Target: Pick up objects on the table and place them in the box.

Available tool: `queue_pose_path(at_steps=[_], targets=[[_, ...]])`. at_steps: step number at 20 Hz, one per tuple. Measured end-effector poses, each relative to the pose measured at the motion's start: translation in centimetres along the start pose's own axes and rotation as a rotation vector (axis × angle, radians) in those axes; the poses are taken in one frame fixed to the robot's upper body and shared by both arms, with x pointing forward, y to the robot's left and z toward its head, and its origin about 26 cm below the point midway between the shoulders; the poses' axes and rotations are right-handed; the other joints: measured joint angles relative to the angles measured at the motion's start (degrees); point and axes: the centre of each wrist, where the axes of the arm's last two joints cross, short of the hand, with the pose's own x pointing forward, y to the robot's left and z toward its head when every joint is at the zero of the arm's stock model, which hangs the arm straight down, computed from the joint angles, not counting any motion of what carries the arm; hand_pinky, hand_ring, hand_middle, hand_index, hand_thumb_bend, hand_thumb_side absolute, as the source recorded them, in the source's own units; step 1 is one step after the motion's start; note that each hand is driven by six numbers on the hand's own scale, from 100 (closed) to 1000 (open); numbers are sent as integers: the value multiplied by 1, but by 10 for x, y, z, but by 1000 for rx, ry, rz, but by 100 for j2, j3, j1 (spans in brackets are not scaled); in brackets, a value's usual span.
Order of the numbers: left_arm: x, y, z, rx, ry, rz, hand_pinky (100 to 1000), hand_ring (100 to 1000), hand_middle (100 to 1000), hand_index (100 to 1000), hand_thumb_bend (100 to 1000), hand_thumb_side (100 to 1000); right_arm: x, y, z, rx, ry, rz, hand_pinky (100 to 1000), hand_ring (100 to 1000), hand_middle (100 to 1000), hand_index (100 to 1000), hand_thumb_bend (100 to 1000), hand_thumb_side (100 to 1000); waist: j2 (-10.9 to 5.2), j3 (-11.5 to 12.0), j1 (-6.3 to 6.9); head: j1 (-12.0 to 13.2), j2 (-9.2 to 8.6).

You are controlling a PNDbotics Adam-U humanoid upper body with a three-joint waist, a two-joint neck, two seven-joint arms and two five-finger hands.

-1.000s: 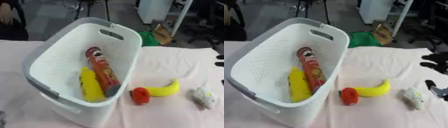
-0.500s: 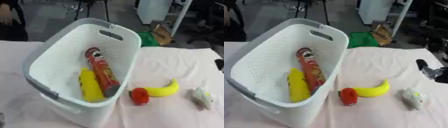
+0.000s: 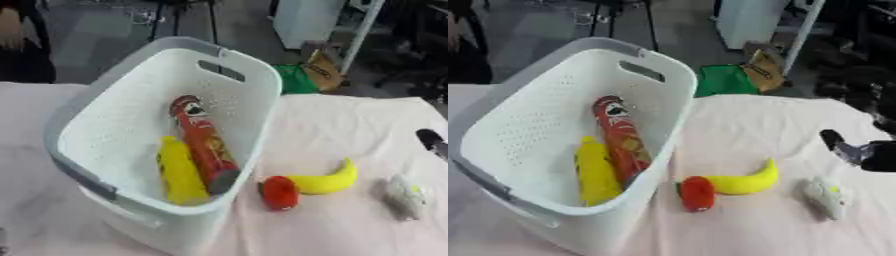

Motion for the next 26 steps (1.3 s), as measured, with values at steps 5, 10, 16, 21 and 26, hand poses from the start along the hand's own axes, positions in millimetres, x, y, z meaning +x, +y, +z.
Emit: queue_pose_path(at_steps=[5,10,16,21,26], targets=[[0,0,0,0,0,5,593,463,603,666,100,964,9,24,3,113,21,-18,1000,1000,1000,1000,195,951,2,36,37,-36,-51],[0,-2,1,5,2,11,594,463,603,666,100,965,14,43,5,177,46,-44,1000,1000,1000,1000,218,929,21,59,52,-46,-92],[0,-2,0,6,4,14,594,463,603,666,100,965,17,57,9,228,64,-76,1000,1000,1000,1000,253,916,33,58,77,-45,-97],[0,-2,0,5,4,14,594,463,603,666,100,964,18,65,13,262,81,-92,1000,1000,1000,1000,280,911,33,53,91,-131,-94],[0,-3,-1,6,1,16,593,463,603,666,100,964,18,76,16,300,110,-126,1000,1000,1000,1000,304,888,33,49,113,-315,-72]])
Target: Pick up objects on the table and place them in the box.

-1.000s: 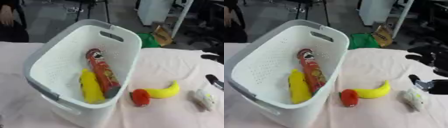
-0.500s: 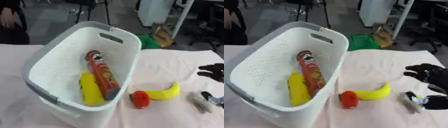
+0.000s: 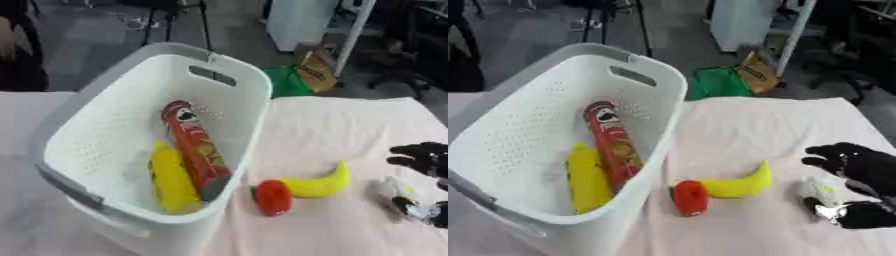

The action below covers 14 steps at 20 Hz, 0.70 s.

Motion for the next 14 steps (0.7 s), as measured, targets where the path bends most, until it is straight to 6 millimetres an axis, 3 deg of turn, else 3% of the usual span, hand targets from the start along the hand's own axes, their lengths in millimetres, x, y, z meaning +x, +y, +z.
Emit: queue_pose_path(at_steps=[14], targets=[[0,-2,0,3,3,8,595,463,604,666,100,964,-13,23,-7,38,145,-112,1000,1000,1000,1000,307,822,10,30,31,-74,-2]])
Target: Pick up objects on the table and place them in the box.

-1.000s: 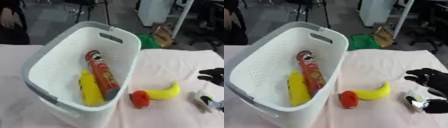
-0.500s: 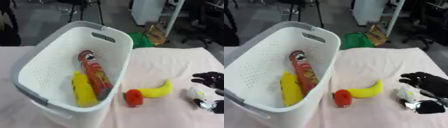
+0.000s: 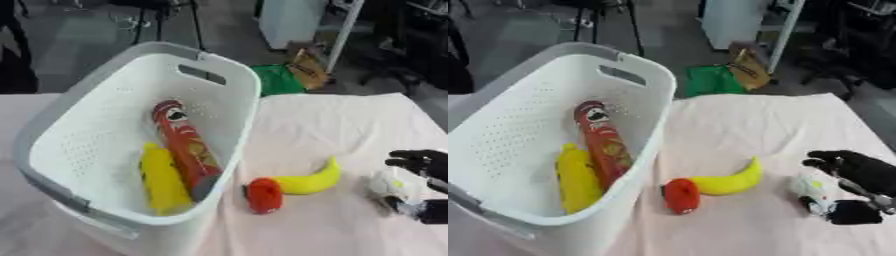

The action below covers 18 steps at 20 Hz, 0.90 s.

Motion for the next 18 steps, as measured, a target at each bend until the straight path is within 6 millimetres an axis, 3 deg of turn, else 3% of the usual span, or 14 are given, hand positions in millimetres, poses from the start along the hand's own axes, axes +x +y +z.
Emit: queue_pose_path(at_steps=[18], targets=[[0,-1,0,-3,2,10,596,463,604,666,100,963,-25,12,-16,84,109,-75,1000,1000,1000,1000,341,784,44,53,-5,28,-33]])
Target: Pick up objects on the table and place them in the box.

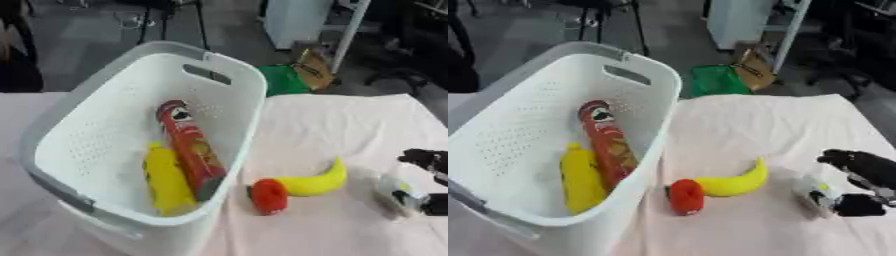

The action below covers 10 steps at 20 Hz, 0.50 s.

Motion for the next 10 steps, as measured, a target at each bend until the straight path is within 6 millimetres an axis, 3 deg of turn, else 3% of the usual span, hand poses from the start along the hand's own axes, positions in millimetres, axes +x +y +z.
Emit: queue_pose_path(at_steps=[10], targets=[[0,0,0,2,2,4,597,463,605,666,100,962,-3,10,-6,75,-15,-34,1000,1000,1000,1000,362,770,19,32,2,18,-49]])
